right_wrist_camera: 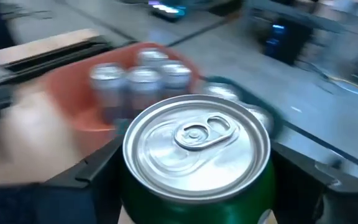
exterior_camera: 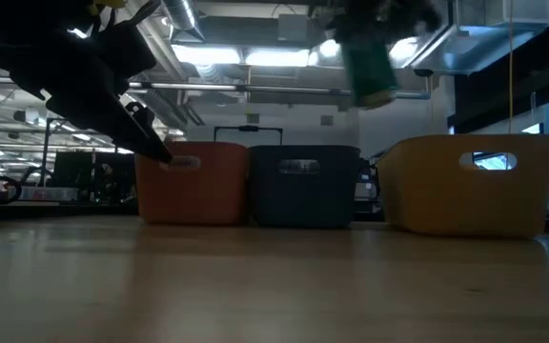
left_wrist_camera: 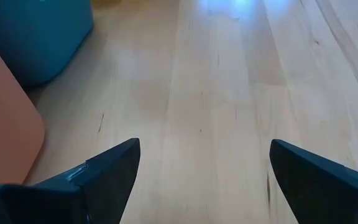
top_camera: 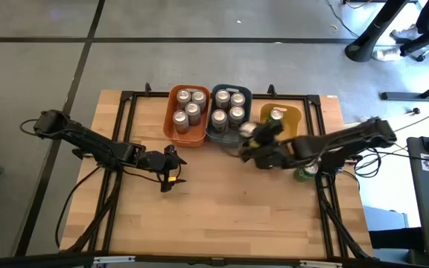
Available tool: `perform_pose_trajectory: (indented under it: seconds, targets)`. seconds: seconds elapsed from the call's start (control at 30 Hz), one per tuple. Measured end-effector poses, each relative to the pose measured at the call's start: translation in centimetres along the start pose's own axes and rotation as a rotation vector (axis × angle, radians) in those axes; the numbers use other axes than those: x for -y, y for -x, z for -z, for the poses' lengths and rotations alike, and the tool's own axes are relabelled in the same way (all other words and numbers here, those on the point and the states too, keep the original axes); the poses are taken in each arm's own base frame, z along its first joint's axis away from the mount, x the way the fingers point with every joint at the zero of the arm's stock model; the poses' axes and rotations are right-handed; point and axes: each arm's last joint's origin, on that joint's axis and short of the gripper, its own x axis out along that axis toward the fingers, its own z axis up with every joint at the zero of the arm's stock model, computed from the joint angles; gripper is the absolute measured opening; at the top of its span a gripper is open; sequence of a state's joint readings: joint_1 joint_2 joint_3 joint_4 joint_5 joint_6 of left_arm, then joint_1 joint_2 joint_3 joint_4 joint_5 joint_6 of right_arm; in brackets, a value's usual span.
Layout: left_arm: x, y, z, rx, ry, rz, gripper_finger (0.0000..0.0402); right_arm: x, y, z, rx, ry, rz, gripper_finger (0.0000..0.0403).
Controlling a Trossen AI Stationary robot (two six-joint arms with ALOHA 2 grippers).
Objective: Sort soda cans
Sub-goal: Put the left green soda can into the yellow bin
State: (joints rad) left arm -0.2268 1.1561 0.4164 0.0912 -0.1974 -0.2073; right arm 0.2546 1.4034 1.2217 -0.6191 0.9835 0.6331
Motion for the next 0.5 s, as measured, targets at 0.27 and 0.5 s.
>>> perform_pose_trajectory:
  seconds: [0.27,0.5]
  targets:
    - [0.0,0.0,0.0,-0.001,-0.005,-0.001,0.0347,4.5,2.1,2.2,-0.046,-0.113,0.139,0.0290]
    - [0.0,0.0,0.0,0.000,-0.010,-0.001,0.0347,4.9,1.5,7.2,-0.064,-0.217,0.166,0.0290]
